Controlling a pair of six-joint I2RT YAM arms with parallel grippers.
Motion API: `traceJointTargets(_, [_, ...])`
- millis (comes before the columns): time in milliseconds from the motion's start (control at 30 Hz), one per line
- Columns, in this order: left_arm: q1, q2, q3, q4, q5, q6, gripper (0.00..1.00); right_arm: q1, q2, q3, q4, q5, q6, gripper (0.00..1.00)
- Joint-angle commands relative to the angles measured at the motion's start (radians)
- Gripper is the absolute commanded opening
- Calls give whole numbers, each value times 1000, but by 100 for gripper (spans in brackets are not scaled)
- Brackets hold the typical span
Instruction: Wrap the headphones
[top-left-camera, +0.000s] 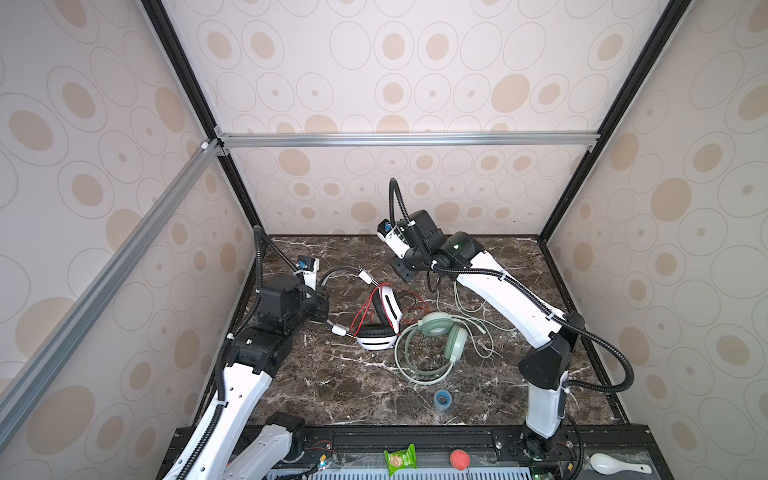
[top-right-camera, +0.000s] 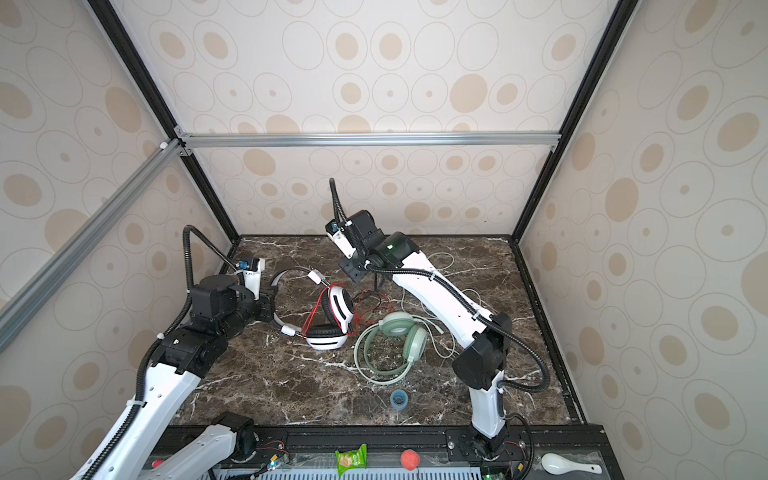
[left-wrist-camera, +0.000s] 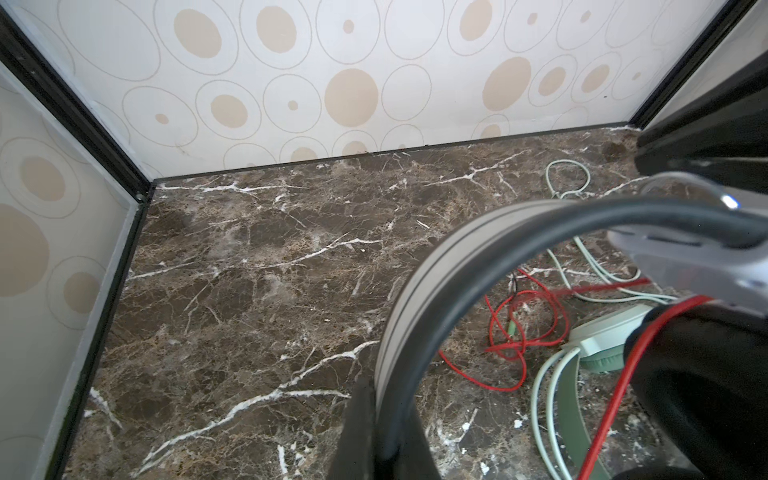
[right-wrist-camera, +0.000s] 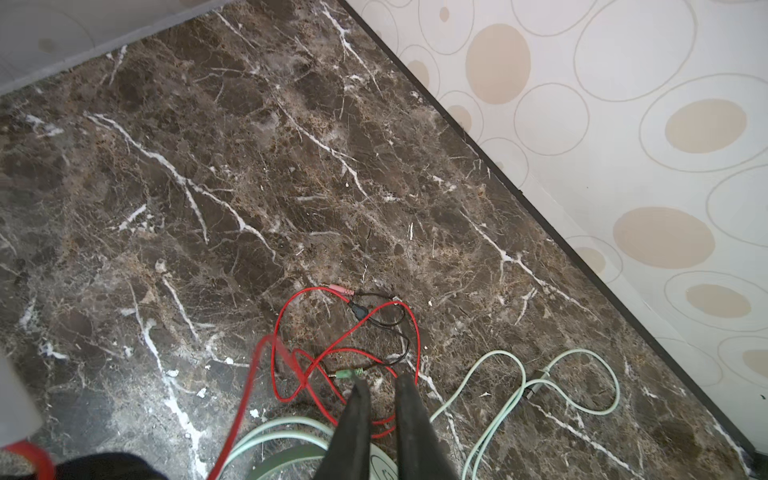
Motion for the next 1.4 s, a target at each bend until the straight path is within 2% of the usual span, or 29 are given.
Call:
traceJointTargets(0, [4, 7, 135, 16, 31, -138, 0, -40, -72, -63, 97, -122, 81, 22])
traceJointTargets(200, [4, 62, 274, -39, 40, -260, 0, -139, -232, -320, 344, -339, 162, 49])
traceJointTargets(300, [4, 82, 328, -44, 65, -320, 0, -186, -302, -425, 427, -456, 174, 55])
traceJointTargets(400, [5, 100, 377, -27, 93, -375, 0, -209, -376, -543, 498, -478, 171, 62])
traceJointTargets(567, [5, 154, 497, 4, 121, -424, 0, -242, -467, -708, 640, -592, 229, 69])
traceJointTargets(767, [5, 213, 599, 6, 141, -445, 0, -234, -458, -769, 783, -735, 311, 74])
traceJointTargets(1167, [5, 283, 722, 19, 174, -488, 0, -156, -278, -661, 967, -829, 401, 74])
traceJointTargets(1367, [5, 325, 791, 41, 194, -517, 0, -136, -219, -632, 1016, -760, 426, 73])
